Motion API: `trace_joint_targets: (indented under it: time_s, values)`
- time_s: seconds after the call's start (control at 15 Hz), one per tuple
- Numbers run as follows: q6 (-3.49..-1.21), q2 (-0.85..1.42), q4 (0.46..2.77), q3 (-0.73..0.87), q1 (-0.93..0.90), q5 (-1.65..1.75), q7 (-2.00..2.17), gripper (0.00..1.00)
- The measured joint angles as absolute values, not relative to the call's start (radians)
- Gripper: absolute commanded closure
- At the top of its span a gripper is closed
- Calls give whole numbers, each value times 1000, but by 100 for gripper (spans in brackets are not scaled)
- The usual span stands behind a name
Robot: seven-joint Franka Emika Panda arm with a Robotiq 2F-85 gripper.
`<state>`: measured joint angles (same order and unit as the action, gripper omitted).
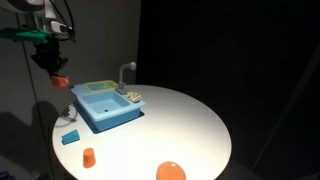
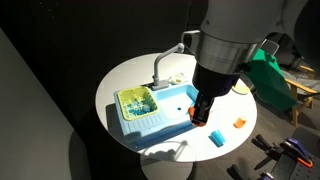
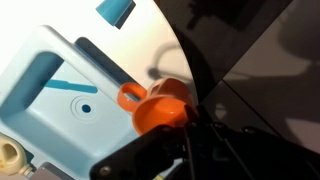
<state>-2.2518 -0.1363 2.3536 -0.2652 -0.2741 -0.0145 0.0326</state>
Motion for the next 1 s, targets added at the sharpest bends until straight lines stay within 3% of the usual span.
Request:
trace_joint_targets:
  time_s: [1.0]
  values:
    - [-2410,-285,2560,-132,-205,-142,29,98]
